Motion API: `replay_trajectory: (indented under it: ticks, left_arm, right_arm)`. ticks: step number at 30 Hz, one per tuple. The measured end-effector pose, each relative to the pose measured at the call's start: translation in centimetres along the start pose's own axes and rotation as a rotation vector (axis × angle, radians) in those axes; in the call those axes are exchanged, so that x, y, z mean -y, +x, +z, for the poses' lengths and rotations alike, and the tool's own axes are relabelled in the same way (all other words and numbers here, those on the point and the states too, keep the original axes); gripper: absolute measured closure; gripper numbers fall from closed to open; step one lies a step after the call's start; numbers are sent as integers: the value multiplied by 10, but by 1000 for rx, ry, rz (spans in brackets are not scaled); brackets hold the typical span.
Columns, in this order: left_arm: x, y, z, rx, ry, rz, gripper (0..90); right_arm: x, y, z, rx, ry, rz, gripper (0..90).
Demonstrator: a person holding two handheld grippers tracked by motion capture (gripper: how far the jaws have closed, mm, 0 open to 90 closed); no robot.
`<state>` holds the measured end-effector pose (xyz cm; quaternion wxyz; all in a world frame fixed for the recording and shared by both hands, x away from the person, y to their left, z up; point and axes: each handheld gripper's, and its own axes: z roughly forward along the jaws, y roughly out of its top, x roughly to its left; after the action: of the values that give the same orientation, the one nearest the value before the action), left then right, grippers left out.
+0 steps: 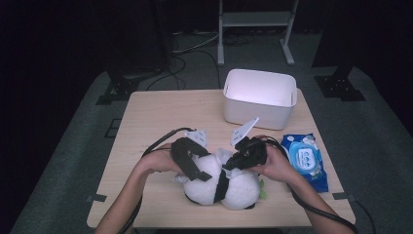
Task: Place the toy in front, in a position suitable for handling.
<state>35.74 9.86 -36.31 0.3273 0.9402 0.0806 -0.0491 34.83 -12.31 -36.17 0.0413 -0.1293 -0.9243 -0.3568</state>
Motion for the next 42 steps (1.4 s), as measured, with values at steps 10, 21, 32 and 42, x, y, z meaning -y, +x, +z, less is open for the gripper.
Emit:
replay_trajectory:
  ticks: [10, 21, 32, 42]
  left_arm:
    - [2, 0, -5, -60, -86, 64, 420]
    - [-5, -1, -11, -28, -72, 21, 253]
    - [-10, -3, -20, -29, -78, 35, 28]
    - [-9, -1, -10, 62, -31, 44, 3]
  right_arm:
    - [3, -9, -5, 20, -4, 36, 828]
    - [7, -5, -7, 4, -25, 38, 827]
    - [9, 9, -8, 6, -36, -12, 825]
    - [11, 22, -7, -24, -38, -50, 823]
